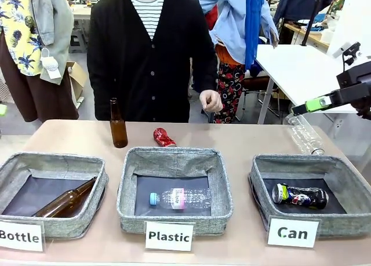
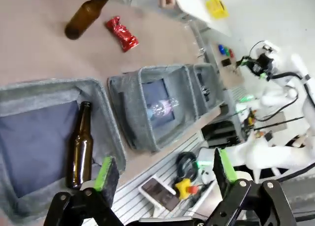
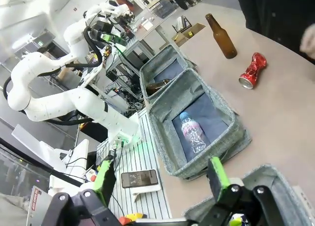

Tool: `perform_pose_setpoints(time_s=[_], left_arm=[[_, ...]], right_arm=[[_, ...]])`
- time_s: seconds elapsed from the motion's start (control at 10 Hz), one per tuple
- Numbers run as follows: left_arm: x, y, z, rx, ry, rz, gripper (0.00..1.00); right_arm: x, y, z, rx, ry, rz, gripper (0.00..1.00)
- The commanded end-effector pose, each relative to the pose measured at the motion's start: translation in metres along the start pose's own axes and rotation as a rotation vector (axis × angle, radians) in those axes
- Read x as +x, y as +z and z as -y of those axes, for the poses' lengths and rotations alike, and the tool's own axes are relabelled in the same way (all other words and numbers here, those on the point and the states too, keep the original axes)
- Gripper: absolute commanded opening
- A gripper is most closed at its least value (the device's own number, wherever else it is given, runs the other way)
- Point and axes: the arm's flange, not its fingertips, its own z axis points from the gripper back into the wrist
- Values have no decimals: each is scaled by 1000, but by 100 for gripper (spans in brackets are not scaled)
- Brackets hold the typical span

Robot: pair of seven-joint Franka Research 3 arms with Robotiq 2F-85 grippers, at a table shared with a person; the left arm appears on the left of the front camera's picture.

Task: Sort the can waste into the basket.
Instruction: Pick up the can waste from the table and place it in the right Fabric basket.

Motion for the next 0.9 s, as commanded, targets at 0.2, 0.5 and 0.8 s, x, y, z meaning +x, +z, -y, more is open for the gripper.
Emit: perform_pose_setpoints(time_s=[0.2, 0.5, 0.8], left_arm=[[-4, 13, -2, -31, 37, 30, 100], [0, -2, 10, 6, -151, -48, 100], [45, -81, 59, 222, -205, -35, 100]], right_arm=[[-3, -1, -1, -13, 21, 4, 100], [-3, -1, -1, -13, 21, 4, 100], [-3, -1, -1, -13, 21, 4, 100]])
